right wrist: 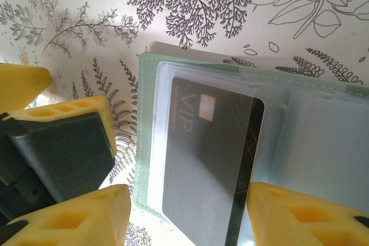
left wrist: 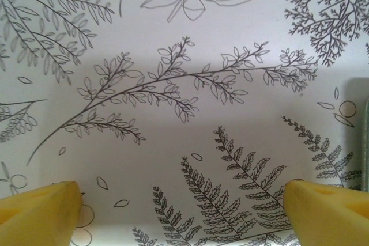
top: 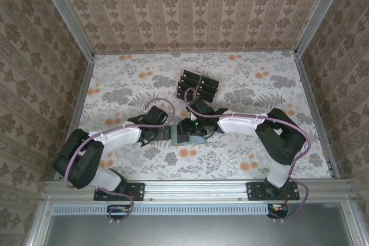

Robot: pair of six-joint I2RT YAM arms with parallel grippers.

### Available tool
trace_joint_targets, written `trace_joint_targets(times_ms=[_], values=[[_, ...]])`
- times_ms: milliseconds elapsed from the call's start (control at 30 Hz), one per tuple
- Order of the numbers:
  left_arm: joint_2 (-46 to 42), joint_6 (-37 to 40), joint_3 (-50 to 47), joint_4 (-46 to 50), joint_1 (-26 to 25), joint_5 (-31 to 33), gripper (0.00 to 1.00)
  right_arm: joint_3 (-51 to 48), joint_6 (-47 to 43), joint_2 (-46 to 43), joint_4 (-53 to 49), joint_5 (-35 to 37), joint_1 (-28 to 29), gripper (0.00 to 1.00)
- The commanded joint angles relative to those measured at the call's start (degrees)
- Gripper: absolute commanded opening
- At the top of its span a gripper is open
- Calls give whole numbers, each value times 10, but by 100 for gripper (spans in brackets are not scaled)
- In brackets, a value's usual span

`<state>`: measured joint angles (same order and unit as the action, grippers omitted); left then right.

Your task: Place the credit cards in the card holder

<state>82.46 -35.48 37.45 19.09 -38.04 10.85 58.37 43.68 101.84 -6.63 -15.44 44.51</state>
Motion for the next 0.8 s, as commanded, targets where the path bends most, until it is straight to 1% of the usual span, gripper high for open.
trace_joint_targets(times_ms=[0, 533, 700, 767], values=[[16, 11, -9, -7, 0, -16, 99, -1, 5, 2, -1, -7, -1, 56], [57, -5, -11, -43, -29, -27, 99, 32, 5, 40, -4, -26, 15, 56], [58, -6, -11, -45, -29, -25, 99, 35, -5, 24, -13, -25, 15, 56], [54, -6, -10, -42, -25, -25, 99, 34, -12, 10, -26, -14, 15, 57]])
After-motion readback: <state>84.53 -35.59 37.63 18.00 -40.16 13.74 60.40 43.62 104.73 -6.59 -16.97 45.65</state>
